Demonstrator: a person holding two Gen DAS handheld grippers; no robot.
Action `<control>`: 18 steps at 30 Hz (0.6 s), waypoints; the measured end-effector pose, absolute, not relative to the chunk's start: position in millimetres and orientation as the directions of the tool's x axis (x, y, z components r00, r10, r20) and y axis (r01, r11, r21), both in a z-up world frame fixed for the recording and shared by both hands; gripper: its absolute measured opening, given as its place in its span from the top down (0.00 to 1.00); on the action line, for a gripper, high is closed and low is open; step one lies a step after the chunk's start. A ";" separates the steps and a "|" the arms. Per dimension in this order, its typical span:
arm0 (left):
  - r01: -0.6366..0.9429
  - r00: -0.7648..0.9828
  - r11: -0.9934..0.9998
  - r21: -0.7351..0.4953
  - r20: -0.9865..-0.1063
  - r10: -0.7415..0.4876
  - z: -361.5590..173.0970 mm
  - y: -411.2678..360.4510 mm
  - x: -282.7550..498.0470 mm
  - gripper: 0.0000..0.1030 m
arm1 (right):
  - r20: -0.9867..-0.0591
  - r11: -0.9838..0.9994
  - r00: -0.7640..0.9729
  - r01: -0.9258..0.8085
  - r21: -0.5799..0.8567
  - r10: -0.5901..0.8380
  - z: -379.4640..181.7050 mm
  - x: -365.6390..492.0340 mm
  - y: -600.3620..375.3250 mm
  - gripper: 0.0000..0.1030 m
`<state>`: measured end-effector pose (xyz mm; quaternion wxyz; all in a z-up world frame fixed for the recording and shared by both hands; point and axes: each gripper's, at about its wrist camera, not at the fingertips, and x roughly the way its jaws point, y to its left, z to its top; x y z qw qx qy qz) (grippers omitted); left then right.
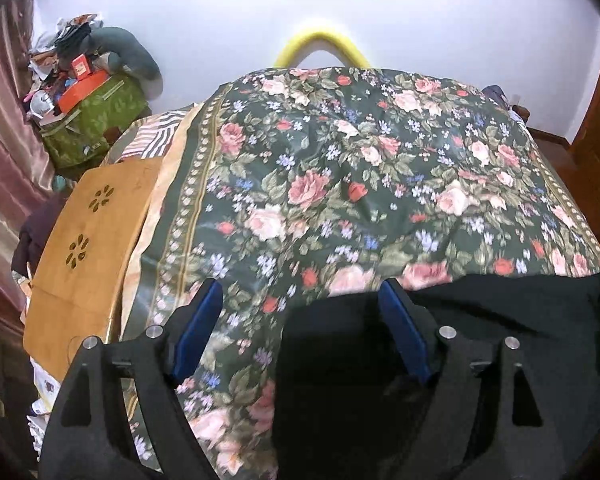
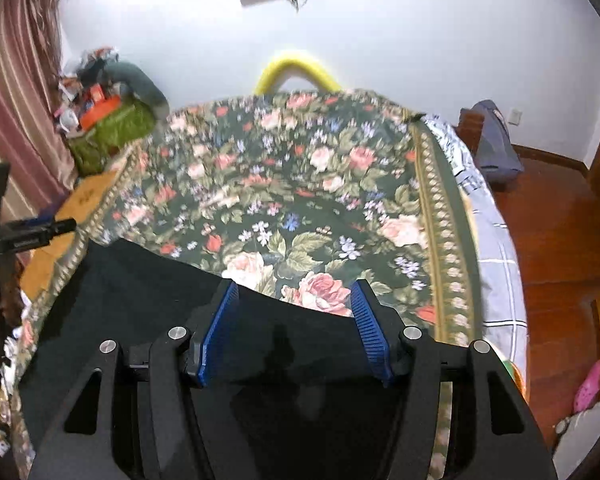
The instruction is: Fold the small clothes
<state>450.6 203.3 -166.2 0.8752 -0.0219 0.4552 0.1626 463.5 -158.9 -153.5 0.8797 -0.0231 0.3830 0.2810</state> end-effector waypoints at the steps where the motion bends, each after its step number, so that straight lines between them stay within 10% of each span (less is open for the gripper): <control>1: -0.297 0.525 0.948 0.110 -0.811 0.258 -167.0 203.5 441.7 0.22 | -0.683 0.840 0.553 -0.517 0.169 0.477 -151.2 457.4 -163.4 0.47; 18: -0.230 0.375 0.973 0.011 -0.922 0.099 -218.6 179.4 283.5 0.21 | -0.721 0.821 0.487 -0.535 0.199 0.492 -176.0 310.9 -220.1 0.47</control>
